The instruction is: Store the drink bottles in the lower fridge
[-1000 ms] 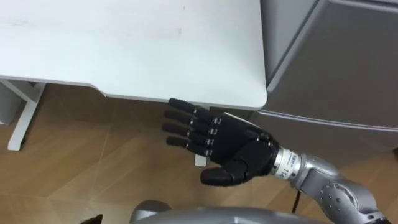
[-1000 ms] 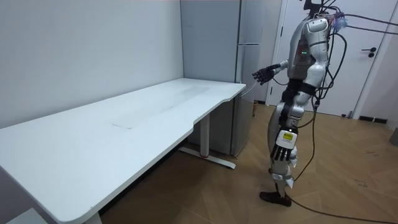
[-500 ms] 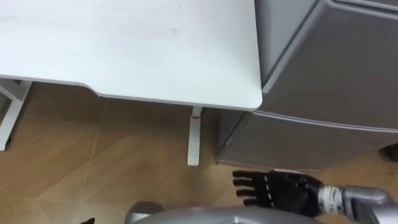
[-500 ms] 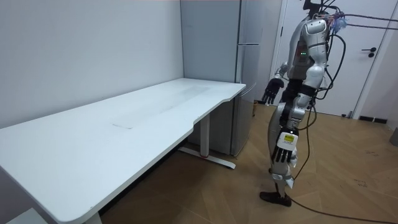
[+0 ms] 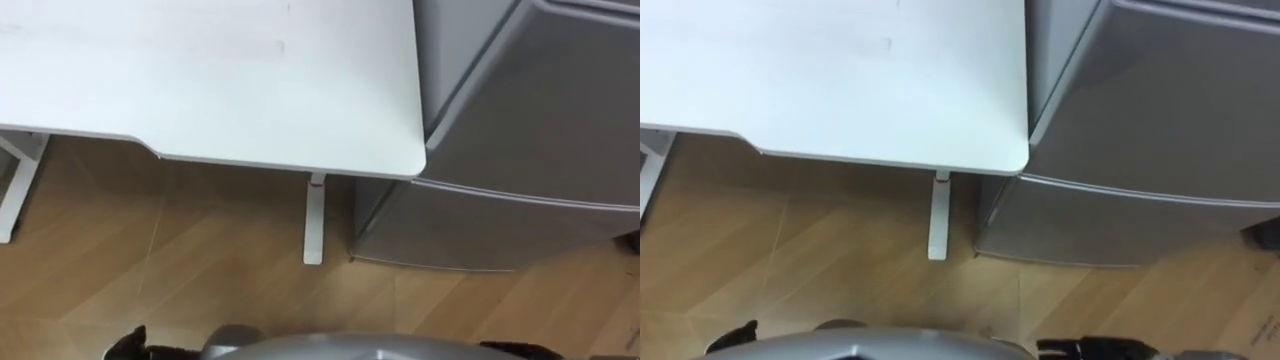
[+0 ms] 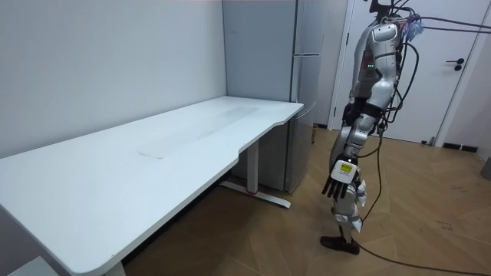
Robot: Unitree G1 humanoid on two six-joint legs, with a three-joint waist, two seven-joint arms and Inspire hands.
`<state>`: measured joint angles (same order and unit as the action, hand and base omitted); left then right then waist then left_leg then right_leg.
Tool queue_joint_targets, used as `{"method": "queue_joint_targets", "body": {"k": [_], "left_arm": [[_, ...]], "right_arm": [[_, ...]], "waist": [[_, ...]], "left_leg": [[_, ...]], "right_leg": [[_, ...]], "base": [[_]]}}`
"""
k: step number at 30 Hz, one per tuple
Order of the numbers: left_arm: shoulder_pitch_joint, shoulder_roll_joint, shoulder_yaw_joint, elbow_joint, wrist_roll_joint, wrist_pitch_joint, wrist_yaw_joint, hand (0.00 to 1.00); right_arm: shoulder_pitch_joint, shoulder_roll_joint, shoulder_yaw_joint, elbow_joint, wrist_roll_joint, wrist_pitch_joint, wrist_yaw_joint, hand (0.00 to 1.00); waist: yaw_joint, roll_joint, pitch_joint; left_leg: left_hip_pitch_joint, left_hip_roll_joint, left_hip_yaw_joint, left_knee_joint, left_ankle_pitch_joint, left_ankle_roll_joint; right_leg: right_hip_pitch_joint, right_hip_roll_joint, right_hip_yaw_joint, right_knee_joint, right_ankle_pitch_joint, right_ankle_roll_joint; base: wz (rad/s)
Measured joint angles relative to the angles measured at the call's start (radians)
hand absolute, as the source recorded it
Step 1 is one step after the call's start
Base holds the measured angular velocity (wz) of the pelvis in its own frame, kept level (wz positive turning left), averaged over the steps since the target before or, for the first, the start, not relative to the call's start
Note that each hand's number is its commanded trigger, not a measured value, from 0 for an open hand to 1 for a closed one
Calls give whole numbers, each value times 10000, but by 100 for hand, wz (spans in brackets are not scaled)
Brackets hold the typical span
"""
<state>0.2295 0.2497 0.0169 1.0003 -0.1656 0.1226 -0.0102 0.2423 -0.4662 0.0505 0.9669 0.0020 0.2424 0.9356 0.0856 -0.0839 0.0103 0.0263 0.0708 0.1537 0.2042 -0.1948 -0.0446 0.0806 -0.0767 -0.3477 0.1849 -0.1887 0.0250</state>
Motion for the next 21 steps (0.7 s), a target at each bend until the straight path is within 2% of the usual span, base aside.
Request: {"method": "queue_joint_targets", "body": {"k": [1,2,3,4,5,6,7,8,10,11,12,15,17,21], "left_arm": [[-43,-71,8,16,2,5,107,0],[-88,-107,11,21,1,3,258,0],[-93,-151,23,12,0,3,305,0],[-63,-294,37,12,7,2,407,0],[-33,-465,113,59,11,4,457,0],[-11,-548,129,89,18,4,463,0],[27,-686,211,138,37,1,451,0],[34,-780,225,250,41,-16,395,0],[34,-811,289,476,43,-22,375,0],[32,-817,406,505,32,-48,369,0],[28,-823,509,588,35,-138,362,0],[36,-820,632,596,26,-313,348,0],[16,-722,606,564,15,-414,268,0],[48,-711,629,557,30,-494,270,0]], "right_arm": [[-3,152,-38,507,-1,90,-745,0],[-18,558,-113,1057,8,213,-1832,0],[-31,786,-233,1352,13,224,-2305,0],[-20,1281,-547,1828,30,312,-2995,0],[-16,1691,-802,2234,108,402,-3480,0],[-22,1852,-887,2435,175,417,-3663,0],[-103,2076,-1005,2787,308,417,-3984,0],[-172,2200,-1105,3206,408,412,-4267,0],[-370,2355,-1138,3673,503,412,-4676,0],[-399,2409,-1136,3748,513,410,-4789,0],[-450,2471,-1113,3815,505,400,-4957,0],[-659,2515,-1106,3837,448,287,-5382,0],[-973,2550,-706,3834,590,156,-5757,0],[-1122,2662,-629,3830,581,72,-6310,0]], "waist": [[-29,40,10],[-26,76,33],[-30,108,38],[-139,212,29],[-303,358,26],[-341,373,49],[-406,503,-4],[-544,673,-4],[-638,788,-12],[-652,780,-13],[-664,726,-25],[-654,522,7],[-597,397,17],[-561,331,5]], "left_leg": [[64,-12,-32,13,-1,2],[112,-15,-53,-20,-7,-6],[127,-14,-66,-25,-9,-9],[133,-34,-168,-20,-13,-14],[172,-64,-227,-40,-12,-13],[197,-73,-219,-72,-12,-12],[234,-99,-202,-103,-8,-7],[314,-129,-182,-168,1,6],[465,-148,-167,-201,10,18],[563,-149,-167,-213,10,18],[662,-152,-160,-260,11,17],[909,-153,-19,-392,11,16],[933,-163,107,-385,8,15],[938,-198,52,-366,4,21]], "right_leg": [[96,-8,-32,-11,-23,25],[131,1,-12,-23,-61,27],[152,5,-10,-41,-67,26],[214,14,-58,-150,-74,32],[257,8,-70,-173,-86,48],[260,-1,-60,-168,-91,53],[264,-22,-34,-159,-97,65],[286,-48,-19,-146,-107,81],[383,-67,34,-139,-120,103],[439,-67,43,-136,-126,108],[515,-66,89,-130,-149,111],[589,-50,261,-145,-163,120],[606,-52,395,-150,-169,133],[613,-77,391,-153,-167,148]], "base": [[9],[10],[11],[17],[14],[4],[-7],[-7],[-7],[-9],[-15],[-16],[-13],[4]]}}
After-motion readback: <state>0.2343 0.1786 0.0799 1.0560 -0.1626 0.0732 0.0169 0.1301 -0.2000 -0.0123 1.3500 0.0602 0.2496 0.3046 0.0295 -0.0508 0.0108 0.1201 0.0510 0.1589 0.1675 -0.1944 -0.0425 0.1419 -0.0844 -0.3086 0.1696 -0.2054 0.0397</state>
